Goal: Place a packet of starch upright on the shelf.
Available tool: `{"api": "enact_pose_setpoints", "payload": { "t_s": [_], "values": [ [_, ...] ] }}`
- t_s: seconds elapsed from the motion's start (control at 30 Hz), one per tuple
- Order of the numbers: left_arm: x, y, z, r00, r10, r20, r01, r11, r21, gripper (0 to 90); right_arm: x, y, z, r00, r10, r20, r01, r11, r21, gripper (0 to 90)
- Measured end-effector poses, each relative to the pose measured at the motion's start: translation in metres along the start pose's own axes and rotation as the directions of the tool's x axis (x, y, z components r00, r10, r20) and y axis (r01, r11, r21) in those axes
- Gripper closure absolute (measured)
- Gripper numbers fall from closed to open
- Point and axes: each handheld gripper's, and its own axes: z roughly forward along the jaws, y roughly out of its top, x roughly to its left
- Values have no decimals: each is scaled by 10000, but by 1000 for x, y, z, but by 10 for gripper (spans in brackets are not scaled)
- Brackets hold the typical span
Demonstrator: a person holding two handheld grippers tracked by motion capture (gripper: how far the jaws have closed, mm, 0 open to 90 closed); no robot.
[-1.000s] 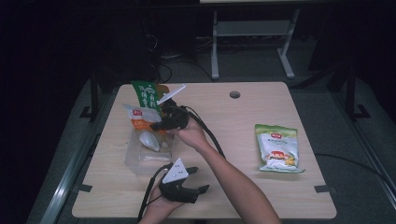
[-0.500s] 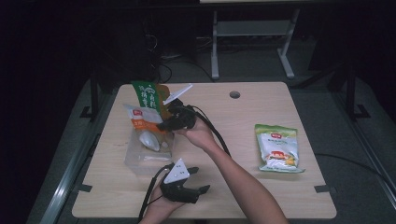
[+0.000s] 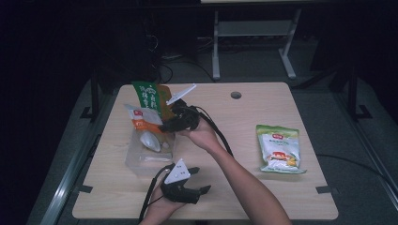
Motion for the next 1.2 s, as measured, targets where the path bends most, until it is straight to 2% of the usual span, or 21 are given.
{"api": "enact_pose_setpoints", "payload": {
  "t_s": [0.07,0.13,0.37,0.5,0.57,0.6,0.77,1.07,1.2],
  "values": [
    [0,0,1,10000,-21,-22,21,10000,24,272,0,0,-2,10000,-65,23,65,10000,11,698],
    [0,0,2,10000,-26,-8,26,10000,24,272,-1,-2,-9,9999,5,-156,-5,10000,3,651],
    [-1,0,4,10000,8,2,-8,10000,15,271,-2,-8,-25,9995,218,-213,-222,9996,-158,608],
    [1,0,4,9999,107,-36,-107,9999,131,271,-6,-15,-37,9994,338,-68,-340,9993,-168,590],
    [2,0,3,9999,159,-57,-158,9997,168,271,-9,-19,-42,9998,212,63,-210,9996,-196,582],
    [2,0,4,10000,92,-33,-92,9999,121,271,-10,-22,-48,9991,423,57,-422,9988,-238,572],
    [1,0,5,9999,117,-22,-117,9999,96,272,-12,-29,-58,9985,482,275,-478,9987,-154,549],
    [1,0,7,10000,77,-19,-77,9999,108,271,-21,-52,-92,9932,902,733,-884,9957,-269,507],
    [1,0,8,10000,66,-15,-66,9999,129,271,-24,-60,-101,9911,1001,882,-977,9947,-315,499]
  ]
}}
